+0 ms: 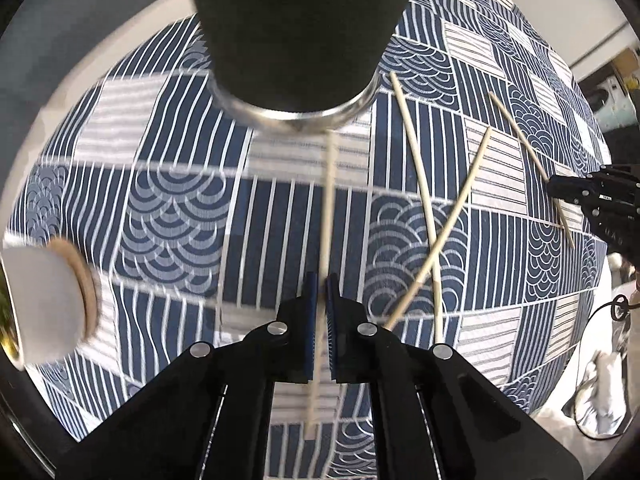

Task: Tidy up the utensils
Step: 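Close the left tool on a wooden stick while the right tool grasps another stick, then lift the left tool's stick over the black holder while the right tool carries its stick there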

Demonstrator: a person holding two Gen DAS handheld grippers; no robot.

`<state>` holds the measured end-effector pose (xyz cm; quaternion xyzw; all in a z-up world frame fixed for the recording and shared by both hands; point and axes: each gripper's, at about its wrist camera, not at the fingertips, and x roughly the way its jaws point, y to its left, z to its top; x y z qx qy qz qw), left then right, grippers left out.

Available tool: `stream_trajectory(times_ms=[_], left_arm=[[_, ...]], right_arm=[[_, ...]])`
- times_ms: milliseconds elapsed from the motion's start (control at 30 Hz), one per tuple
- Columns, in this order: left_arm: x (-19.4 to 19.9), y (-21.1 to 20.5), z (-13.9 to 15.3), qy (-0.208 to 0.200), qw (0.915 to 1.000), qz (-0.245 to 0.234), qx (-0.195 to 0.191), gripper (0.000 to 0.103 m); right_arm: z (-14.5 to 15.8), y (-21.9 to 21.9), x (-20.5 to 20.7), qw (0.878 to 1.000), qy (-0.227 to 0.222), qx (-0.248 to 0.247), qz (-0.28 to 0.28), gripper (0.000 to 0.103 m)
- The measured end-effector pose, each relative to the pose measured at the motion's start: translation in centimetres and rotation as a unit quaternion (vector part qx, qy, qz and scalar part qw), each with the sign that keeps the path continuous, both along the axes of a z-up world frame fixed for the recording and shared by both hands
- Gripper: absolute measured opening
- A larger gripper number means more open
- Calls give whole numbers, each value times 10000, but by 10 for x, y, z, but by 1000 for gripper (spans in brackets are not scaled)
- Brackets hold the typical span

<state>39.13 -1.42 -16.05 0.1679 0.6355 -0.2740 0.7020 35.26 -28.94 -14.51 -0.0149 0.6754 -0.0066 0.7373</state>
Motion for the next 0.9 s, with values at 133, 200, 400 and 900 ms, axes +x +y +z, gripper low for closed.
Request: stream_trajectory(times_ms=[133, 200, 400, 900], left_arm=[[-14, 11, 6, 80, 9990, 411, 130, 5], [-21, 18, 7, 96, 9979, 627, 153, 5], [-45, 34, 24, 8, 9916, 1293, 80, 5], [-54, 30, 136, -1135, 9592, 2586, 100, 5]], right_arm=[[12, -21, 4, 9998, -140, 103, 72, 5], [20, -25, 4, 9995, -198, 170, 160, 5], [48, -33, 6, 9973, -377, 269, 561, 5], [154, -14, 39, 9741, -1513, 856, 1449, 5]])
